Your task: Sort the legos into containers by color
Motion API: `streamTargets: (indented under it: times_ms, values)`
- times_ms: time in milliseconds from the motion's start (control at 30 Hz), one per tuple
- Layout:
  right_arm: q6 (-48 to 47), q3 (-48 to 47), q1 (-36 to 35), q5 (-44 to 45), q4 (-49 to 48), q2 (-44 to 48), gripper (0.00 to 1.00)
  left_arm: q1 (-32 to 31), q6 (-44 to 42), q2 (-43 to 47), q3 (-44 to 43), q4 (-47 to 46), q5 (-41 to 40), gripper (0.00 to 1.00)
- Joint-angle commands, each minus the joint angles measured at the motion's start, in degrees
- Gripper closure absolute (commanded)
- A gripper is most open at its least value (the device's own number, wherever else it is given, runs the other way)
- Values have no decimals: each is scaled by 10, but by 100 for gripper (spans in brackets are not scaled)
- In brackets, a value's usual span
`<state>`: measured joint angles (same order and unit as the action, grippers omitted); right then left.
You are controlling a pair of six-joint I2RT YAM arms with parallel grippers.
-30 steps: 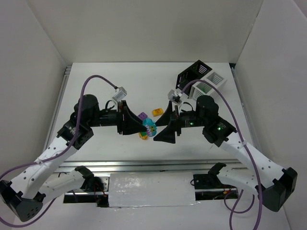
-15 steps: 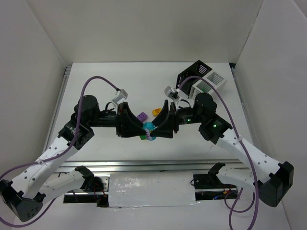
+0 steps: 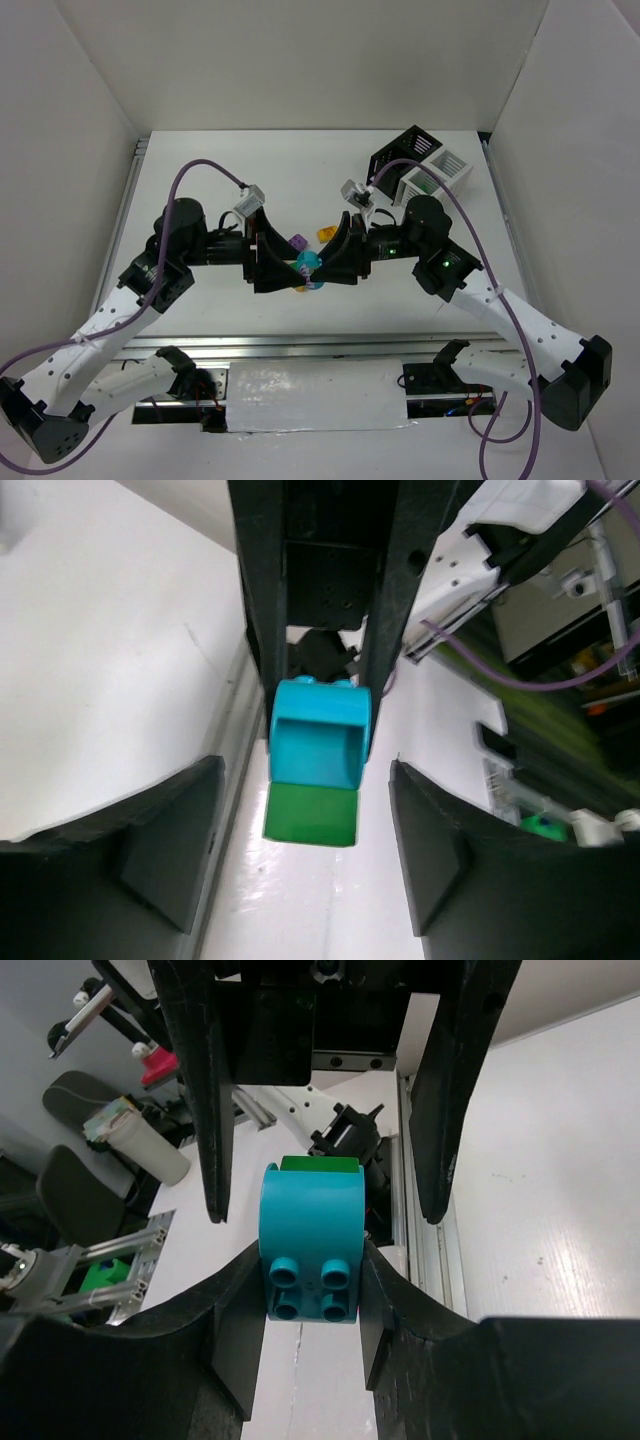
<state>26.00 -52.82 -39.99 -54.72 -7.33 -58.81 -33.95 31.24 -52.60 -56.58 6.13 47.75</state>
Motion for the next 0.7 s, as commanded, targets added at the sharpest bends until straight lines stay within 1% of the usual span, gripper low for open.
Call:
streamTargets:
  times_ms: [0,100,200,267,333,367,400,433,467,533,567,600,633,667]
  values:
    - [3,7,-4,22,-46,21,100,-3,-15,13,-21,0,-33,1]
    - [-2,13,2,37,-45,33,100,-3,-15,17,-20,2,-35,0]
    - [9,18,9,28,-63,39,100,-2,-14,22,-9,-15,-15,1]
    - [11,16,9,24,-63,41,100,-2,-7,31,5,-40,-6,3]
    - [18,16,8,22,-72,38,100,-2,-3,36,9,-52,1,18]
    - [19,14,9,25,-72,38,100,-2,-3,36,9,-53,2,33]
    - [19,12,9,25,-73,35,100,-2,-4,36,7,-53,4,40]
    - [20,11,9,24,-72,33,100,-3,-5,34,4,-50,4,45]
    - [22,11,9,23,-73,32,100,-2,-7,34,3,-48,5,47]
    - [30,5,9,22,-76,26,100,-3,-8,29,2,-46,4,46]
    - [34,2,9,22,-77,25,100,-2,-10,25,2,-45,7,57]
    - [34,1,9,24,-76,22,100,-2,-9,24,3,-47,9,83]
    - [36,-1,9,26,-74,22,100,-2,-9,22,1,-44,8,100]
    - [34,-2,12,34,-70,22,100,-2,-12,20,-1,-39,3,100]
